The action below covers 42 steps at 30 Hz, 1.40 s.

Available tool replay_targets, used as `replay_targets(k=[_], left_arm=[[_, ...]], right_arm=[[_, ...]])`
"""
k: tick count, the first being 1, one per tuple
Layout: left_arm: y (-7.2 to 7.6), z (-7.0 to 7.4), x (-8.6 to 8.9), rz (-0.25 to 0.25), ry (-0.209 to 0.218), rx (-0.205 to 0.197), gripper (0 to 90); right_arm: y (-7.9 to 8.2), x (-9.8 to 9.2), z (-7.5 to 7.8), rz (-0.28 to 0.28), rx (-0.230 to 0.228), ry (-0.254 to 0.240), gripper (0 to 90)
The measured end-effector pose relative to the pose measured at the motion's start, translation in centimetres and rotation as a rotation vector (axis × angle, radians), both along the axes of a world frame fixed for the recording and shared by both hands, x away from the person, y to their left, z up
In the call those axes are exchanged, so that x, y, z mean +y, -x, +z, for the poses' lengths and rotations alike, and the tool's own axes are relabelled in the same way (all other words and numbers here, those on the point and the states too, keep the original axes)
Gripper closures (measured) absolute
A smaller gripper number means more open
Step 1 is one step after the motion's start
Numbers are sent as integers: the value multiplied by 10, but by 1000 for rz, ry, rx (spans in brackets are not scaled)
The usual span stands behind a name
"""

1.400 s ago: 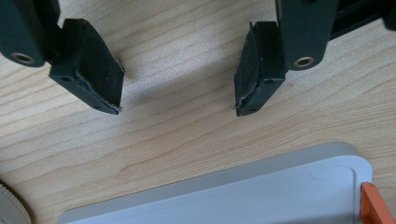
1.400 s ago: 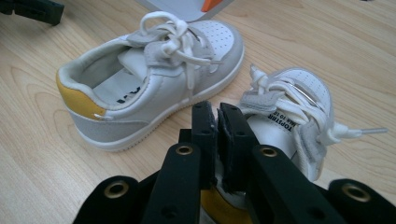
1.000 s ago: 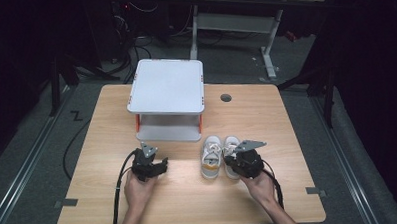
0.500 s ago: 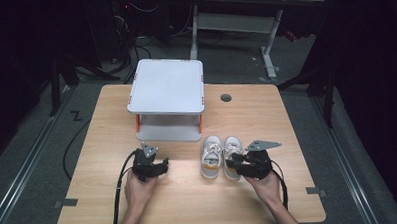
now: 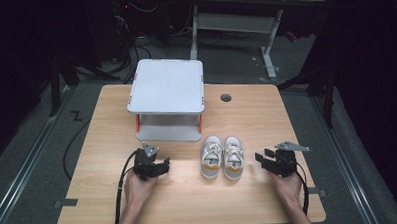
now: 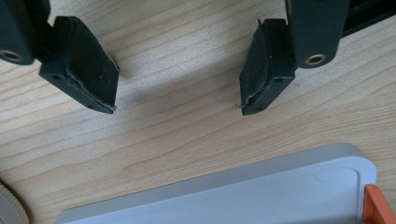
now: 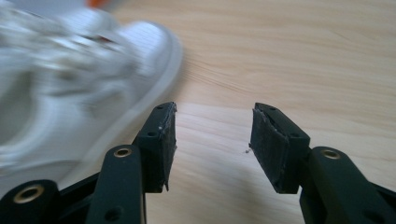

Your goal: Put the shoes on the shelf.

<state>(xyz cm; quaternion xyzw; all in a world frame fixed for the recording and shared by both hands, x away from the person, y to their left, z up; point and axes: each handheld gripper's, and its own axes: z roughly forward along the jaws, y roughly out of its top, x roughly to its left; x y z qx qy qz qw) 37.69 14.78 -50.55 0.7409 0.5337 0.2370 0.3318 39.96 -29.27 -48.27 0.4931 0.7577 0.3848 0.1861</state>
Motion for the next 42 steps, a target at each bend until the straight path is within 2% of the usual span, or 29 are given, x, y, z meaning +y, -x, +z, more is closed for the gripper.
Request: replay_targets(k=[2,3,7,10,13,17,21,24,28,31,32,33,35,37,42], left_arm=[[0,0,0,4,-3,2,285],[0,0,-1,8,-3,3,285],[1,2,-4,18,-10,21,286],[3,4,-9,10,14,27,287],[6,11,-17,-14,34,14,293],[11,27,-33,-72,43,-9,294],[15,42,-49,-121,60,-8,300],[18,55,-63,-182,63,-1,315],[22,68,-79,-258,117,-9,326],[23,76,-95,-290,123,5,329],[23,76,-95,-290,123,5,329],[23,81,-106,-313,133,15,331],[21,84,-115,-334,138,33,339],[18,83,-127,-348,135,60,343],[11,75,-148,-340,154,107,387]], right_arm=[[-8,-5,-6,-40,12,46,502],[-11,-7,-8,-52,14,53,502],[-19,-15,-15,-105,20,45,486],[-23,-17,-17,-134,16,44,481],[-25,-18,-17,-146,17,49,468],[-25,-16,-18,-147,13,66,451],[-24,-9,-18,-134,-2,131,433],[-24,-9,-18,-132,1,127,429],[-24,-9,-18,-132,0,128,429],[-24,-9,-18,-131,0,129,428],[-24,-9,-18,-130,0,129,428],[-24,-9,-18,-131,0,128,427],[-24,-9,-18,-130,0,129,427],[-24,-9,-18,-130,0,129,426],[-24,-9,-18,-129,0,130,424]])
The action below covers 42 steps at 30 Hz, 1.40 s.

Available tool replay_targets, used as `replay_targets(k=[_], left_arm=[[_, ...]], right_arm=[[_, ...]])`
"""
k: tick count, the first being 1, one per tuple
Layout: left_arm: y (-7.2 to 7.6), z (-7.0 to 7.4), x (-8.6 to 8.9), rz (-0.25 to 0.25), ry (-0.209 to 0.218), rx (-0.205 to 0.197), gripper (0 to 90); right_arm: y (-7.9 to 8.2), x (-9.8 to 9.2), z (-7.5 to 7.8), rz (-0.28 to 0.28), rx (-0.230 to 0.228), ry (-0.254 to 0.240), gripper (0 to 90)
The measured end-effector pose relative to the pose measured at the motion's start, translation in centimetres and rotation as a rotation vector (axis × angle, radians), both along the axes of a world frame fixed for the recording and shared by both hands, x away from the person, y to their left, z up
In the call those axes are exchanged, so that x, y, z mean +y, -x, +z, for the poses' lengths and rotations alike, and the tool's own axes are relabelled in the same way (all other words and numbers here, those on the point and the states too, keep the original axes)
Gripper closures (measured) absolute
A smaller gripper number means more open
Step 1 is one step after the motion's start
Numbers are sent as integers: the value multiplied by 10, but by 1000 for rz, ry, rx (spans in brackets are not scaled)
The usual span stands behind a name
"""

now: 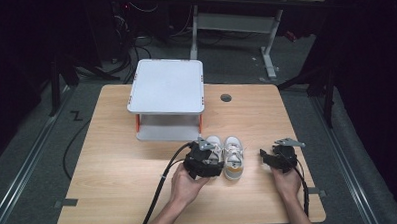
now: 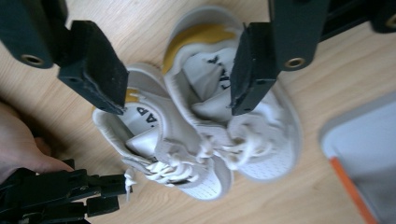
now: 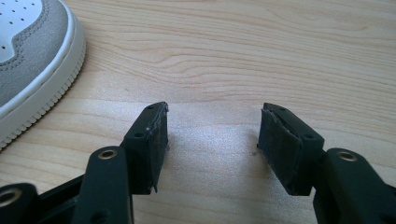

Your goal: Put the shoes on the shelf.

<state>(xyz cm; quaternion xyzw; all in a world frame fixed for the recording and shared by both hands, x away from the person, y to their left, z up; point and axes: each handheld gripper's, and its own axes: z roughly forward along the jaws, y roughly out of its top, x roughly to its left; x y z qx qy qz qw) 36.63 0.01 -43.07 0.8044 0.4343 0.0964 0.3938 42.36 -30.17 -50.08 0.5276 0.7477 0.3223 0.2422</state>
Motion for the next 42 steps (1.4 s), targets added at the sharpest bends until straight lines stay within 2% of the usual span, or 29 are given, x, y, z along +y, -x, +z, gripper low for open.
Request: replay_targets(k=[3,7,13,16,20,23,27,32,35,38,42], left_arm=[[-2,-6,-10,26,-37,-5,395],[-6,-12,-16,55,-53,10,394],[-10,-16,-25,83,-38,25,400],[-13,-15,-26,98,-20,50,404],[-14,-15,-27,114,-10,50,436],[-15,-15,-29,117,7,72,413],[-19,-17,-33,121,-6,81,416],[-21,-23,-41,127,-56,50,452],[-19,-26,-49,126,-125,-25,455],[-21,-30,-52,125,-137,-42,463],[-22,-31,-53,100,-152,-57,552]], right_arm=[[0,0,0,2,1,0,420],[0,0,0,4,1,-1,420],[0,0,0,5,1,-2,420],[0,0,0,6,2,-2,420],[0,1,0,8,2,-2,420],[0,1,0,8,2,-2,420],[0,1,0,9,2,-1,420],[0,1,0,10,1,-1,420],[0,1,0,9,0,-1,420],[0,1,0,9,1,-1,420],[0,1,0,9,0,0,419]])
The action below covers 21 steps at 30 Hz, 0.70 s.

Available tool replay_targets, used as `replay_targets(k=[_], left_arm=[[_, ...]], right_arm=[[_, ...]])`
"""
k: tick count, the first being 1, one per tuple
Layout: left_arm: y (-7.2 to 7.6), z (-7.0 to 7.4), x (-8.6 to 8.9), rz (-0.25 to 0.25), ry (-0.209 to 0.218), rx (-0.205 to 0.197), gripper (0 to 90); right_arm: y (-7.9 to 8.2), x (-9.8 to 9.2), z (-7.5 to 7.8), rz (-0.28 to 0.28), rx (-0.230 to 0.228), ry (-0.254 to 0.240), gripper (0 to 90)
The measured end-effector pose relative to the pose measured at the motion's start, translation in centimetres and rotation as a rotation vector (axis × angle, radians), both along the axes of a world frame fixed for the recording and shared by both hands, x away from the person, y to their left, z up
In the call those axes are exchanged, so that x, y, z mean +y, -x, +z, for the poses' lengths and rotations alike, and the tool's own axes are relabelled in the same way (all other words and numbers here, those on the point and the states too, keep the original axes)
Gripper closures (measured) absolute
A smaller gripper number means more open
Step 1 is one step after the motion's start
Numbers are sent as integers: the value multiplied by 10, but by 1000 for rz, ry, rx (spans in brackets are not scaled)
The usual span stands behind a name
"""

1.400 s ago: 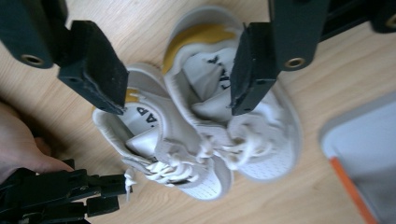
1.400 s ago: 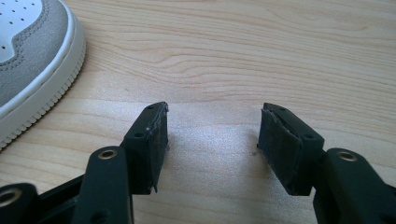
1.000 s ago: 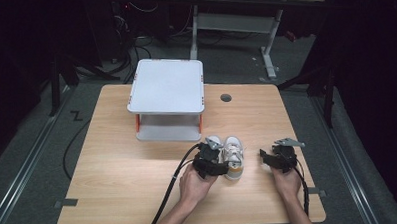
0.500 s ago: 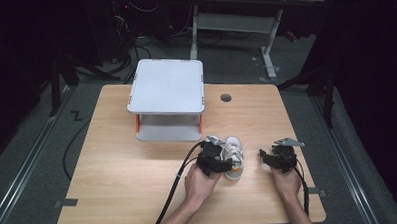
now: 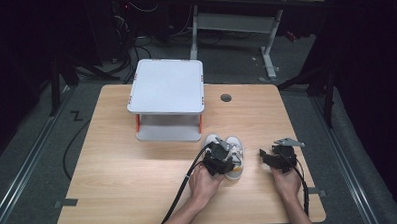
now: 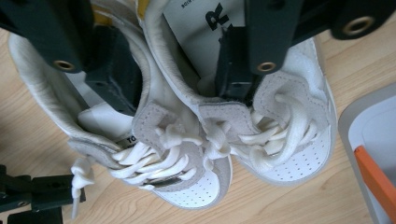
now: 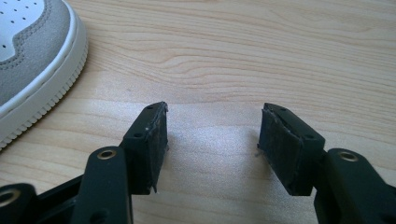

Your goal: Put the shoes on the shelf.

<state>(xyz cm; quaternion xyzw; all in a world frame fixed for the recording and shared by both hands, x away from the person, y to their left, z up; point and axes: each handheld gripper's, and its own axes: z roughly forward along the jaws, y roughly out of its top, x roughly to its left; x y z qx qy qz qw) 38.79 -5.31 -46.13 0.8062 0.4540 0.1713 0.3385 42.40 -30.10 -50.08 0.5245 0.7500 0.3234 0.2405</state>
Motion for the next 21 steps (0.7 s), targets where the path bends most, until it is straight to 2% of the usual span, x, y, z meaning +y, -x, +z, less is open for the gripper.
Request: replay_targets(k=[3,8,13,21], left_arm=[[-1,0,2,-19,16,18,626],[-1,1,4,-32,12,22,685],[1,1,7,-76,14,19,770],[0,2,12,-114,11,8,794]], right_arm=[[0,0,0,1,0,0,419],[0,0,0,1,0,0,418],[0,0,0,1,0,1,415],[0,1,0,0,2,0,407]])
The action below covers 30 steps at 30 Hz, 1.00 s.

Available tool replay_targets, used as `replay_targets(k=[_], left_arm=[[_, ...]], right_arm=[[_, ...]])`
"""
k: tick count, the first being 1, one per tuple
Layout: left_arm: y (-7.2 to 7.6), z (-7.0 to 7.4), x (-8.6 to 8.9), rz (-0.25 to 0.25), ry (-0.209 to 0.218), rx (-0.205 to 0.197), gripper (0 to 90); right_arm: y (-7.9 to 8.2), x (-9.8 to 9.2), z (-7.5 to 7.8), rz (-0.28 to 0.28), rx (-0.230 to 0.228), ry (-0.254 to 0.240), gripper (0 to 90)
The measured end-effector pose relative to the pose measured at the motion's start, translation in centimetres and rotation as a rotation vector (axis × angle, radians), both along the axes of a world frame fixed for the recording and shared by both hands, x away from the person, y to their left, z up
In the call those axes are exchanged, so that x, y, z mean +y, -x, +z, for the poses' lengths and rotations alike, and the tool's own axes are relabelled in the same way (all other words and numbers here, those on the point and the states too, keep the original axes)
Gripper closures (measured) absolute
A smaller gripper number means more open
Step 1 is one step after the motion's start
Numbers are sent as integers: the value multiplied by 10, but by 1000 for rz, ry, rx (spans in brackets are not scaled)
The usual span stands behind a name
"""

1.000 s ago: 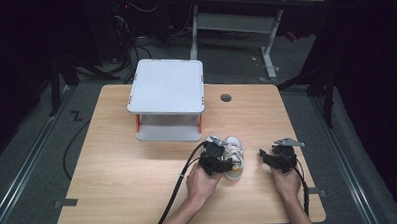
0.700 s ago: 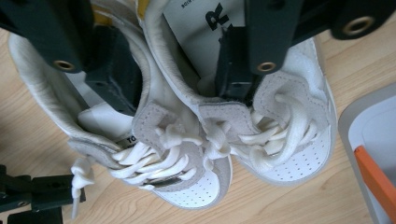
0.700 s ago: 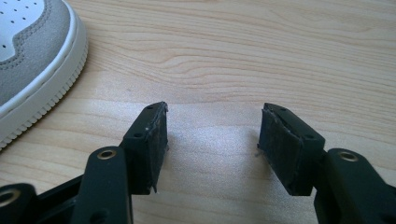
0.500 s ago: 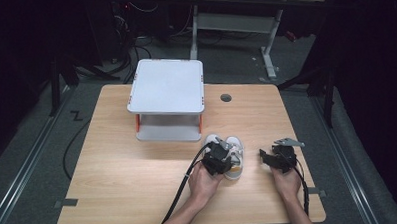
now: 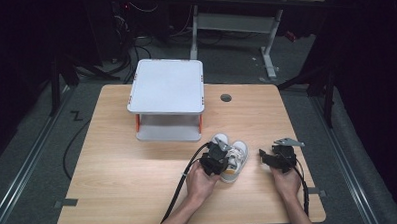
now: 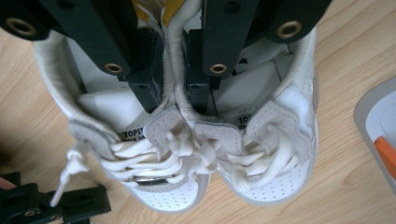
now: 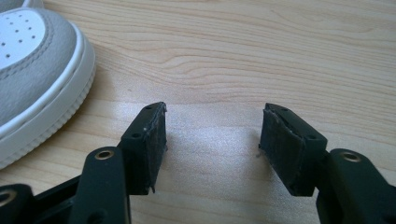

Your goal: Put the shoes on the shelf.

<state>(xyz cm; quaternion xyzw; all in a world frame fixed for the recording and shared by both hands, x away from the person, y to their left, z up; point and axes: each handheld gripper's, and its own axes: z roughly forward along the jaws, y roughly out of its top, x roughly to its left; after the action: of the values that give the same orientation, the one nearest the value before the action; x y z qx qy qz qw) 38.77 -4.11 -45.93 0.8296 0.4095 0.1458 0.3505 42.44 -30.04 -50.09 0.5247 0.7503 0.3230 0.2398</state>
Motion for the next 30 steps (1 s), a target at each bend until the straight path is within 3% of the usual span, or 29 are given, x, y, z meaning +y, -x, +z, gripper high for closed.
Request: replay_targets(k=[7,15,21,30], left_arm=[[3,3,9,-32,8,10,798],[8,12,22,-48,32,-7,800],[13,19,33,-51,63,-8,799],[20,28,54,-32,70,-32,798]], right_arm=[[0,0,0,0,0,0,406],[0,0,0,5,3,-1,398],[0,0,0,6,3,0,396],[0,1,0,16,2,1,397]])
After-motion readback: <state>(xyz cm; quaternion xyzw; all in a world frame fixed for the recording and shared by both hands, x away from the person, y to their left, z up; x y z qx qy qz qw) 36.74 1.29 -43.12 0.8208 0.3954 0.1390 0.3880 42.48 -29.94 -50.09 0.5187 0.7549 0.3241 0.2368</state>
